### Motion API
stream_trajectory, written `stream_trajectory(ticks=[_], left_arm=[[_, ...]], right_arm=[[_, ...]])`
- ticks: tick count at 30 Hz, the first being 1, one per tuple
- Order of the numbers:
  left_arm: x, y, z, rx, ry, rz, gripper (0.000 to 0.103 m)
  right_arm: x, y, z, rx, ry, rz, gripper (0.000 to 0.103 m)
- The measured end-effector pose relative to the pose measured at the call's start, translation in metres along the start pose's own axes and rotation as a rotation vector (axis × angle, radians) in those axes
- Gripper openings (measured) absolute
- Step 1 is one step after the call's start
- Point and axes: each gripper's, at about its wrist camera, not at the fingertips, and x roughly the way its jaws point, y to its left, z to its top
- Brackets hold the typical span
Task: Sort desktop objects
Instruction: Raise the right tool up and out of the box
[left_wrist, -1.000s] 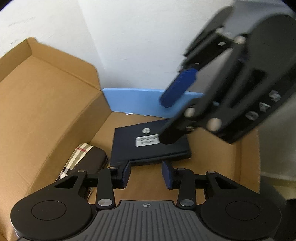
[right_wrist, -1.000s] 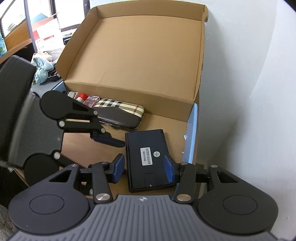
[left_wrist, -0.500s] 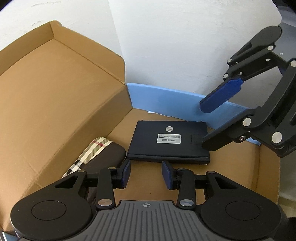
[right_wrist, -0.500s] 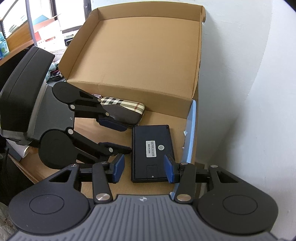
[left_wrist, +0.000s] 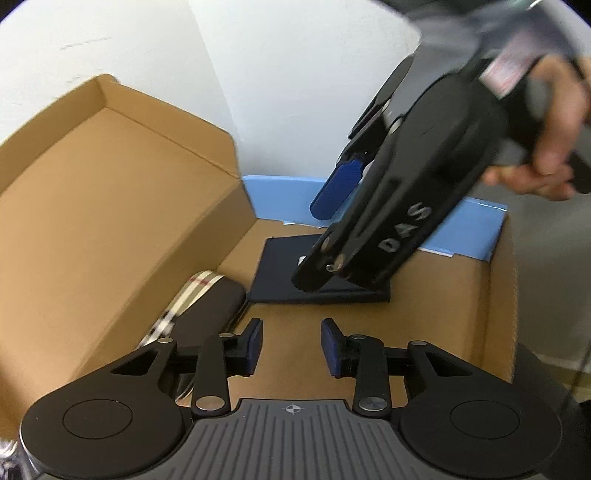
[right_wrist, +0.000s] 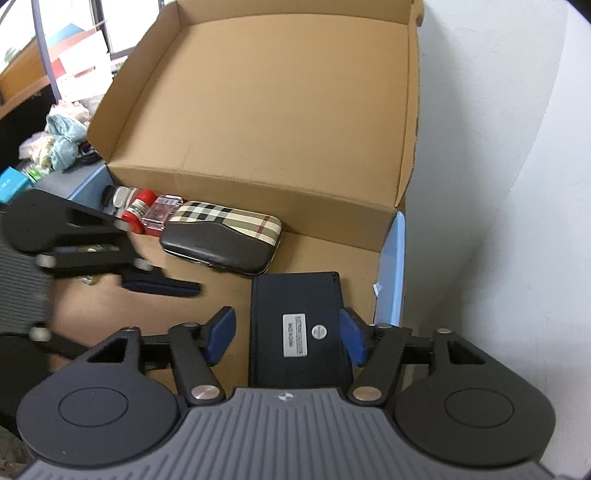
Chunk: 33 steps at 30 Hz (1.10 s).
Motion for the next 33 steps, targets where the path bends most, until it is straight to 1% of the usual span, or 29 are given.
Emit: stream_trajectory(ticks=[2, 4, 5, 6, 8, 11, 12, 13, 14, 16, 20, 22, 24, 25, 27, 33], left_arm=[[-0.019, 0.000, -0.004, -0.009, -0.005, 0.024, 0.045], [-0.037, 0.003, -0.011, -0.028, -0.013, 0.050, 0.055], [-0.027, 0.011, -0.011, -0.046, -0.010, 0.064, 0.057], [-0.009, 0.016, -0.012, -0.066, -0.007, 0.073, 0.058], [-0.013, 0.022, -0.015, -0.095, -0.001, 0.074, 0.060], [-0.026, 0.024, -0.023, -0.128, -0.019, 0.101, 0.074], [-0.029, 0.026, -0.025, -0.139, -0.025, 0.108, 0.081], [-0.034, 0.026, -0.028, -0.149, -0.032, 0.113, 0.085], [-0.039, 0.027, -0.031, -0.156, -0.038, 0.119, 0.086], [-0.048, 0.028, -0.036, -0.167, -0.049, 0.132, 0.091], [-0.057, 0.032, -0.042, -0.193, -0.060, 0.152, 0.097], [-0.060, 0.035, -0.044, -0.210, -0.068, 0.148, 0.103], [-0.062, 0.037, -0.046, -0.229, -0.076, 0.135, 0.103], [-0.064, 0.038, -0.048, -0.238, -0.080, 0.124, 0.103], [-0.066, 0.039, -0.050, -0.243, -0.084, 0.112, 0.103], [-0.071, 0.036, -0.053, -0.222, -0.099, 0.133, 0.103]], right_arm=[[0.006, 0.001, 0.002, -0.010, 0.011, -0.009, 0.074], [0.011, 0.002, 0.003, -0.008, 0.022, -0.012, 0.077], [0.014, 0.002, 0.003, -0.008, 0.029, -0.014, 0.078], [0.017, 0.004, 0.003, -0.010, 0.037, -0.018, 0.079], [0.021, 0.007, 0.003, -0.014, 0.051, -0.024, 0.081], [0.026, 0.013, 0.002, -0.027, 0.067, -0.047, 0.083], [0.028, 0.015, 0.002, -0.033, 0.075, -0.056, 0.083], [0.030, 0.016, 0.002, -0.032, 0.081, -0.060, 0.084], [0.030, 0.017, 0.002, -0.034, 0.084, -0.066, 0.085], [0.032, 0.019, 0.004, -0.035, 0.092, -0.079, 0.085], [0.034, 0.020, 0.004, -0.015, 0.099, -0.116, 0.085], [0.034, 0.020, 0.003, -0.003, 0.100, -0.136, 0.084], [0.035, 0.020, 0.003, 0.010, 0.102, -0.155, 0.080], [0.035, 0.020, 0.003, 0.017, 0.102, -0.165, 0.075], [0.034, 0.020, 0.002, 0.041, 0.101, -0.182, 0.074], [0.036, 0.025, 0.000, 0.125, 0.084, -0.258, 0.074]])
